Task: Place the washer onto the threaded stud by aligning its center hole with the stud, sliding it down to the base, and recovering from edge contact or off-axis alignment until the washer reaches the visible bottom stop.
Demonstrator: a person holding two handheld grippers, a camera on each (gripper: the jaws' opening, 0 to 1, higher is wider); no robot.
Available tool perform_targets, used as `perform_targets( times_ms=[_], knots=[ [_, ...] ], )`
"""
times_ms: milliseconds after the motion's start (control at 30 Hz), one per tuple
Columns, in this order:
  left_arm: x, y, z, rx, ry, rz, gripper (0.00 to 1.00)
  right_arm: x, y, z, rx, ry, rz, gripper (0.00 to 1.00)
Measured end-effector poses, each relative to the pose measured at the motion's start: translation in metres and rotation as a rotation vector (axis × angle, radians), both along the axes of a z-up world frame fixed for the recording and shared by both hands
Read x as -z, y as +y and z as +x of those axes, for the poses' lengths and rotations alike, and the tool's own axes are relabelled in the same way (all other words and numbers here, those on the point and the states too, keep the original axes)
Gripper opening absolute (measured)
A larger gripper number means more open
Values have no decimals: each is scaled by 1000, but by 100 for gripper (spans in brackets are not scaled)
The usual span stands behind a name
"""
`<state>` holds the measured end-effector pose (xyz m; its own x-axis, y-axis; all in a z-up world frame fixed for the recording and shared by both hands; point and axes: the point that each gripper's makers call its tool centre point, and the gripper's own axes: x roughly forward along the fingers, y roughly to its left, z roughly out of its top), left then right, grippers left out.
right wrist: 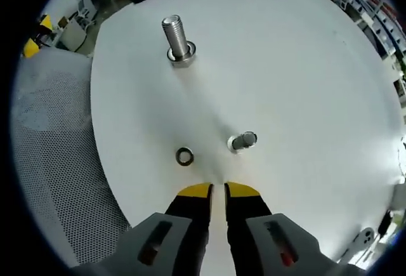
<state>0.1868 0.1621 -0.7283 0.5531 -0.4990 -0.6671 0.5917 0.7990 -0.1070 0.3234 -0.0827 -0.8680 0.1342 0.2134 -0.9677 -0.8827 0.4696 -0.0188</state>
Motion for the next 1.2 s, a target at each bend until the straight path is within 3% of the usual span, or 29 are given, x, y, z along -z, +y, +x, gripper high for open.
perform_targets(
  times_ms=[300, 500, 967, 1100, 1200],
  knots=[
    [1, 0, -1, -4, 10, 3, 15, -9, -59, 7, 95, 2, -19, 19],
    [3, 0, -2, -2, 21, 11, 15, -10, -85, 2, 154, -9, -29, 22],
    [8, 1, -4, 1, 41, 24, 15, 5, -97, -3, 126, -9, -58, 25],
    [9, 1, -5, 2, 46, 26, 15, 13, -97, -9, 166, 30, -40, 23],
    [9, 0, -6, 7, 51, 28, 15, 10, -97, -3, 194, -2, -13, 24]
  ],
)
